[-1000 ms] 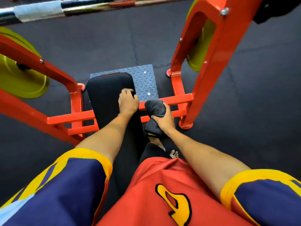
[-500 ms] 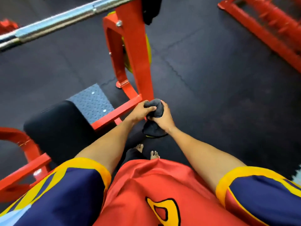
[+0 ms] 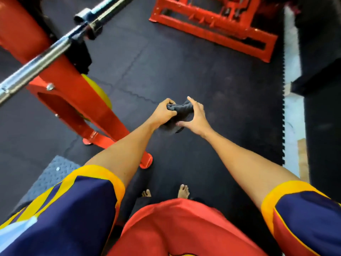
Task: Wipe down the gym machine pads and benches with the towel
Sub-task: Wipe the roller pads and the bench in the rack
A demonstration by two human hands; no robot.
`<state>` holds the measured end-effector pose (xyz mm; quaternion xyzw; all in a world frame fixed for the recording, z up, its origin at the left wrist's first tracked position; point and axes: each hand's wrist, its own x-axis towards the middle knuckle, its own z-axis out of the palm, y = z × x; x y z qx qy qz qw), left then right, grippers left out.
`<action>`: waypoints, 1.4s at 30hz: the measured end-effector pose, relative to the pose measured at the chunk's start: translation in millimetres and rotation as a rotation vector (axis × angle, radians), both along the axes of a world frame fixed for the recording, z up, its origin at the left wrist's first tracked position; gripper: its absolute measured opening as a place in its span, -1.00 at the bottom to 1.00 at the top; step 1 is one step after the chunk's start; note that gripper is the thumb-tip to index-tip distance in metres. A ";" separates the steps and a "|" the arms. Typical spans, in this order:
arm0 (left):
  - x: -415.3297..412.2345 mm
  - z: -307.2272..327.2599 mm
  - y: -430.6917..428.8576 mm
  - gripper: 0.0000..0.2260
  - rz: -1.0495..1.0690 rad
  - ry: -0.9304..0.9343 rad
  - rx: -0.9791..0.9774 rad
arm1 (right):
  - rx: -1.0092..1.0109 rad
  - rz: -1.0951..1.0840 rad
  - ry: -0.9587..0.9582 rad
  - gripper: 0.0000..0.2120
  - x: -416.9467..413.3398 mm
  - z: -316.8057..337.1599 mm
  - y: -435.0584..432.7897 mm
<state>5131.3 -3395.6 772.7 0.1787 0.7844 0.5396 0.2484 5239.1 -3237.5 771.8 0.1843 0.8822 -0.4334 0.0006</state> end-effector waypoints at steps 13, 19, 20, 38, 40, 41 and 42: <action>-19.0 25.3 191.1 -0.63 -0.348 0.288 -0.046 | 0.086 -0.231 -0.019 -0.72 27.4 41.8 181.2; -26.6 29.8 286.7 -0.61 -0.361 0.256 0.062 | 0.142 -0.262 -0.147 -0.72 54.2 29.7 296.5; -26.9 28.8 297.0 -0.59 -0.364 0.253 0.061 | 0.164 -0.249 -0.140 -0.74 56.6 27.1 308.3; -173.4 36.0 544.9 -0.76 -0.619 0.421 -0.129 | 0.112 -0.463 -0.058 -0.79 -55.3 34.9 527.8; -191.3 49.5 580.3 -0.78 -0.633 0.438 -0.128 | 0.104 -0.501 -0.037 -0.79 -72.3 45.2 555.7; -201.3 60.7 600.6 -0.77 -0.651 0.450 -0.121 | 0.126 -0.528 -0.029 -0.79 -81.8 53.0 570.1; -212.5 70.7 620.2 -0.75 -0.663 0.463 -0.115 | 0.127 -0.540 -0.024 -0.78 -90.2 61.8 585.3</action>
